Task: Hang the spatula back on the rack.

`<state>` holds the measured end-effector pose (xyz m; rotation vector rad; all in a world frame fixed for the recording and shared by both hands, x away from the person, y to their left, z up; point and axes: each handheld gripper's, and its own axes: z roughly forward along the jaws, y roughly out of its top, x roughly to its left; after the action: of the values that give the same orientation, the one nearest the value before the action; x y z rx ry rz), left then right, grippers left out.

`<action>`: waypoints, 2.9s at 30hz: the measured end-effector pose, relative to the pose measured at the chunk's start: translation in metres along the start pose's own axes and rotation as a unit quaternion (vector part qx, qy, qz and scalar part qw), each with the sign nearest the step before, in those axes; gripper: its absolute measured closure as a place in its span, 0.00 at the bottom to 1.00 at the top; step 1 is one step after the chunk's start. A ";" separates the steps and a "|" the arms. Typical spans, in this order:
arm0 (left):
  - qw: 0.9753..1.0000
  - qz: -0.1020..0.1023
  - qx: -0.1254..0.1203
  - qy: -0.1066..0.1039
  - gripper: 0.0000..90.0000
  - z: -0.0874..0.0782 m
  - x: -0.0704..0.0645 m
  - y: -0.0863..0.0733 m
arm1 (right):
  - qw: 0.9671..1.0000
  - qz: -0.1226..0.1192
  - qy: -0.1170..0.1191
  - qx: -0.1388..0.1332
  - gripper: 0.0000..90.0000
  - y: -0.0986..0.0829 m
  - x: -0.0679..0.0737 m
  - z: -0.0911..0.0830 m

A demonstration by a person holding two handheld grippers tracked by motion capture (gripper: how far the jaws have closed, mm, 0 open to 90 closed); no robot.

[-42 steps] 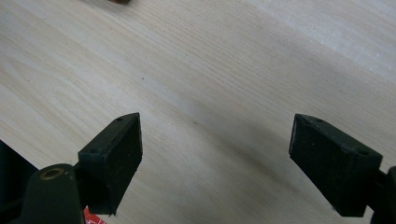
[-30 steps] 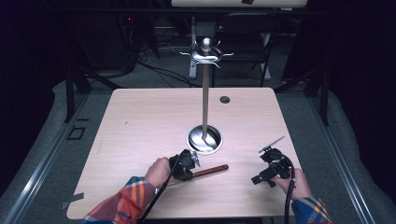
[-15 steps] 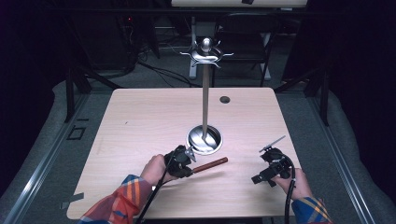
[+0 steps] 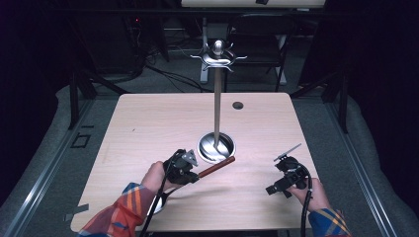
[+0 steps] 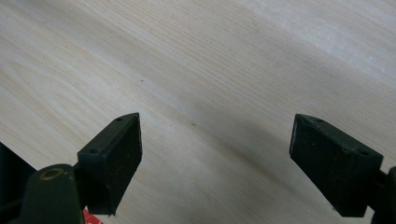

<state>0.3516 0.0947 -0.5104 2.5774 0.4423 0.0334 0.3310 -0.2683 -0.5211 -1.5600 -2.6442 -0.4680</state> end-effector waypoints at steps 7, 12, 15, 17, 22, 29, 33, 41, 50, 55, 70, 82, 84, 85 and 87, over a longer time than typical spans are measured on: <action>1.000 -0.005 -0.004 0.008 0.94 -0.005 0.000 -0.001 | 1.000 0.000 0.005 0.001 0.18 0.000 0.000 0.000; 1.000 -0.017 -0.008 0.016 0.94 -0.010 0.001 -0.001 | 1.000 0.003 -0.004 0.003 0.18 0.000 -0.001 0.000; 0.999 -0.023 -0.011 0.019 0.94 -0.013 0.002 -0.001 | 1.000 0.003 -0.003 0.002 0.18 0.000 -0.001 0.001; 1.000 -0.022 -0.011 0.020 0.94 -0.014 0.002 -0.002 | 1.000 0.011 -0.002 -0.008 0.18 -0.001 0.000 0.002; 0.999 -0.024 -0.012 0.022 0.94 -0.018 0.004 -0.003 | 1.000 0.001 -0.004 0.004 0.18 0.000 -0.001 0.001; 0.999 -0.032 -0.023 0.030 0.94 -0.029 0.008 -0.002 | 1.000 0.010 -0.006 -0.004 0.18 -0.001 0.000 0.002; 0.998 -0.042 -0.042 0.031 0.94 -0.039 0.009 -0.003 | 1.000 0.001 -0.007 0.010 0.18 0.000 -0.003 0.001; 0.995 -0.048 -0.072 0.040 0.94 -0.058 0.010 -0.008 | 1.000 0.009 -0.005 0.006 0.18 -0.001 -0.003 0.000; 0.993 -0.035 -0.096 0.056 0.94 -0.078 -0.001 -0.010 | 1.000 0.009 -0.010 0.007 0.18 -0.001 -0.004 0.000; 0.989 -0.035 -0.131 0.061 0.94 -0.093 -0.004 -0.011 | 1.000 0.008 -0.011 0.008 0.18 -0.002 -0.004 -0.001; 0.968 -0.058 -0.231 0.085 0.94 -0.114 -0.002 -0.018 | 1.000 0.016 -0.009 0.003 0.18 -0.002 -0.004 -0.001; 0.964 -0.086 -0.219 0.124 0.93 -0.113 0.000 -0.015 | 1.000 0.015 -0.009 0.010 0.18 -0.001 -0.004 0.000; 0.963 -0.093 -0.217 0.132 0.93 -0.112 0.001 -0.014 | 1.000 0.014 -0.010 0.010 0.18 -0.001 -0.004 0.000; 0.962 -0.096 -0.215 0.135 0.93 -0.111 0.001 -0.014 | 1.000 0.016 -0.011 0.009 0.18 -0.001 -0.004 0.000; 0.962 -0.100 -0.213 0.142 0.93 -0.111 0.001 -0.012 | 1.000 0.009 -0.018 0.014 0.18 -0.001 -0.004 0.000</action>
<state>0.3371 0.1595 -0.4203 2.0990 0.7145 0.3876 0.3327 -0.2722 -0.5224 -1.5976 -2.6490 -0.4047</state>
